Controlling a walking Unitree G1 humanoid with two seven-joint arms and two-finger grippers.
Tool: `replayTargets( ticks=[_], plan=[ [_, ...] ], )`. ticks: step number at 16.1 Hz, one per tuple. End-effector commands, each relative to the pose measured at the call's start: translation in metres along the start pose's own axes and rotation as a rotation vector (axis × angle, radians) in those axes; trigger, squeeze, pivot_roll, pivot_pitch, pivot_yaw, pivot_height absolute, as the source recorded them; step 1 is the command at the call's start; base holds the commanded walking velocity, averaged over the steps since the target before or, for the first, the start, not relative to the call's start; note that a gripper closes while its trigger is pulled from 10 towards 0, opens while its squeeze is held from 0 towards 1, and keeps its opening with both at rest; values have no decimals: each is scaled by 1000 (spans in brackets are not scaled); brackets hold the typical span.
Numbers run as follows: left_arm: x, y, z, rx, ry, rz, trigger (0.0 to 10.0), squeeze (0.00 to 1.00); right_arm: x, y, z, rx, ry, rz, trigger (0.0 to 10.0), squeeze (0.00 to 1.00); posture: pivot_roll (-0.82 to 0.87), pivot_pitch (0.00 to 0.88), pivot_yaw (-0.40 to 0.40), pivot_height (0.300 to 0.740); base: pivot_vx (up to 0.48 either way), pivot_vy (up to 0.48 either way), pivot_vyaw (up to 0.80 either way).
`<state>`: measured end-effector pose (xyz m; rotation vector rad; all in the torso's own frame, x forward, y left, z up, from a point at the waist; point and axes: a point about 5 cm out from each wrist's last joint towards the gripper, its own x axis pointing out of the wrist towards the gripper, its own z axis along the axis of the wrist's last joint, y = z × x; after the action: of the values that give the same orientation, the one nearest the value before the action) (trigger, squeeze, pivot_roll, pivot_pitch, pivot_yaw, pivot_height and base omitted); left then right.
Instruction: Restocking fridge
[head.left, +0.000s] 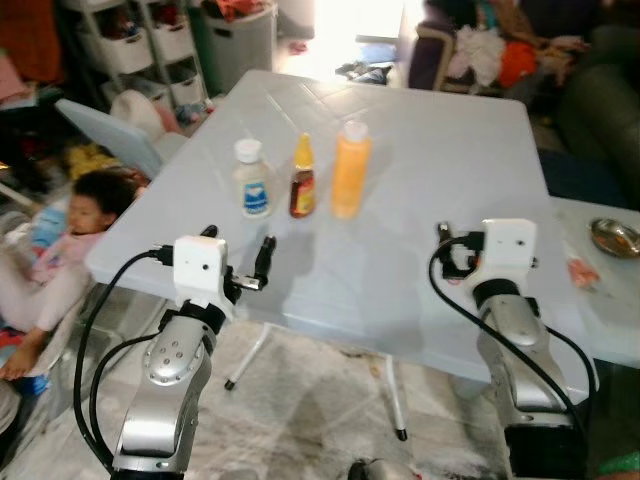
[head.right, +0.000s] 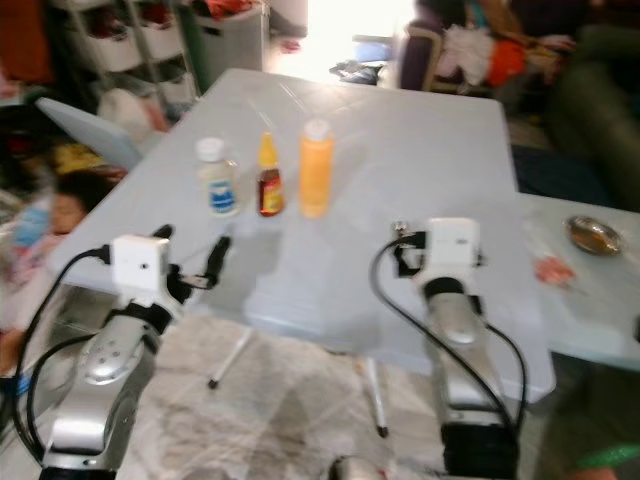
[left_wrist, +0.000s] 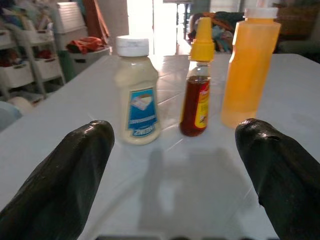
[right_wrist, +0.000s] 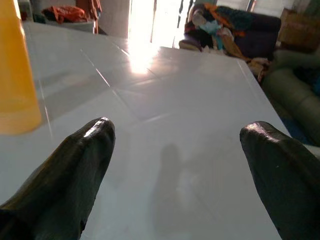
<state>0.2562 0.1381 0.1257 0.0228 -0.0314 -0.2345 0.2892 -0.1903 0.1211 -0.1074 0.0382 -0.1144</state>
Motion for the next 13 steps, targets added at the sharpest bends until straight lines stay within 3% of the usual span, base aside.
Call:
replayTargets(
  ticks=[1, 5, 13],
  plan=[
    [-2, 3, -1, -1, 12, 1, 10000, 0, 2, 7, 4, 11, -13, 13, 10000, 0, 12, 0, -11, 740, 0, 465, 0],
    [-3, 3, 1, 7, 7, -3, 10000, 0, 1, 8, 3, 7, -13, 17, 10000, 0, 16, 0, -14, 740, 0, 462, 0],
    [-7, -2, 7, -29, -39, -64, 10000, 0, -1, 7, 3, 0, -17, 9, 10000, 0, 15, 0, -12, 740, 0, 0, -112]
  ],
)
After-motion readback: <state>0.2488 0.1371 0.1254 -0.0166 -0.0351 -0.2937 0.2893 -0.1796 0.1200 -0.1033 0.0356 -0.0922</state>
